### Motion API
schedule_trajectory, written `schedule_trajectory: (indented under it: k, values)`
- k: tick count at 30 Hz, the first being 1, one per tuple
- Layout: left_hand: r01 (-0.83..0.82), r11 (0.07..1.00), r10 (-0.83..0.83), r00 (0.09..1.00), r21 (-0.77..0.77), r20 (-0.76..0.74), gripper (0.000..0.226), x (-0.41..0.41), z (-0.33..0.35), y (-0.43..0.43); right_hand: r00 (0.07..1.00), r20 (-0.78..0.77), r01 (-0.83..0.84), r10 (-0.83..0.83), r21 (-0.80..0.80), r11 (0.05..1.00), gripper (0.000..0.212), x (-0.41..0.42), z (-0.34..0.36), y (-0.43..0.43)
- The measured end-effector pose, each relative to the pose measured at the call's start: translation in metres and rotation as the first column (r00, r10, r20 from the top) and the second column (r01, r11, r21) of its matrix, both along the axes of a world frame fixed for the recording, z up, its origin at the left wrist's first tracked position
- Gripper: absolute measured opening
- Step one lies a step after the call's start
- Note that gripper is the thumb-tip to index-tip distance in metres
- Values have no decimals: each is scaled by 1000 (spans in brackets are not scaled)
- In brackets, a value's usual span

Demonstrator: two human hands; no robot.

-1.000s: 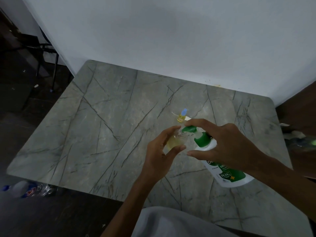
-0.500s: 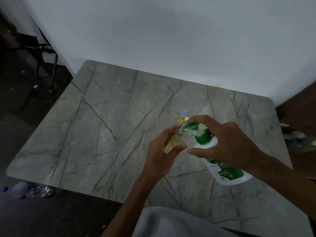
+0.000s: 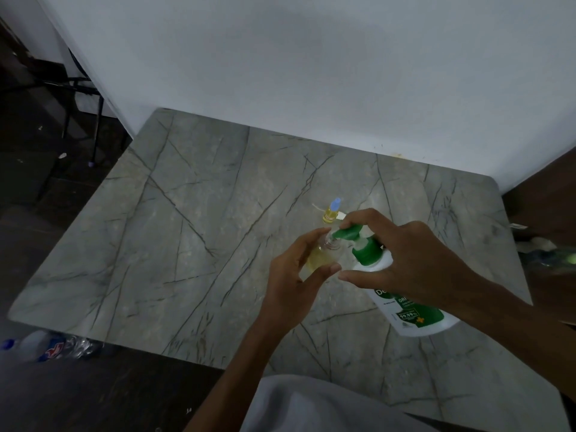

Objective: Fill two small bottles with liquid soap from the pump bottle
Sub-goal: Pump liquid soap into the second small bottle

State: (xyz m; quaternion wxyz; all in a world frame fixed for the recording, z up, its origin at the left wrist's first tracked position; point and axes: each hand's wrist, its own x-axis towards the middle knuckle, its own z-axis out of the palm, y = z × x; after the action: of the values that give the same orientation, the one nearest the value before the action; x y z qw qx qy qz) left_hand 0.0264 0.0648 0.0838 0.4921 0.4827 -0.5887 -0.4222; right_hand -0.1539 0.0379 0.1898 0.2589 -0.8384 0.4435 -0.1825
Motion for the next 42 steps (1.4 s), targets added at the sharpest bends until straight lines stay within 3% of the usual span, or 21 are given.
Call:
schedule_trajectory:
  k: [10, 15, 19, 25, 31, 39, 42]
  values:
    - [-1, 998, 5, 998, -63, 63, 52, -1, 1, -2, 997, 73, 13, -4, -121, 993, 56, 2, -7, 4]
    - [-10, 1000, 11, 999, -16, 32, 55, 0, 0, -2, 1000, 18, 5, -5, -14, 1000, 59, 2, -5, -1]
    - [-25, 1000, 25, 1000, 0, 6, 53, 2, 0, -3, 999, -33, -4, 2, -61, 998, 63, 0, -8, -2]
    - [-6, 999, 12, 994, -54, 107, 54, 2, -5, -5, 1000, 1, 10, -10, -80, 997, 52, 0, -7, -3]
    - [-12, 999, 16, 995, -37, 100, 52, 3, -8, -5, 991, -131, -22, 13, -65, 998, 62, -3, -8, -5]
    - [4, 999, 6, 982, -52, 188, 53, 4, -8, -6, 999, -21, 34, -35, -38, 999, 50, -3, -14, 1]
    - [4, 999, 5, 983, -52, 183, 53, 3, -11, -6, 998, -54, 24, -24, -10, 1000, 52, -2, -10, 0]
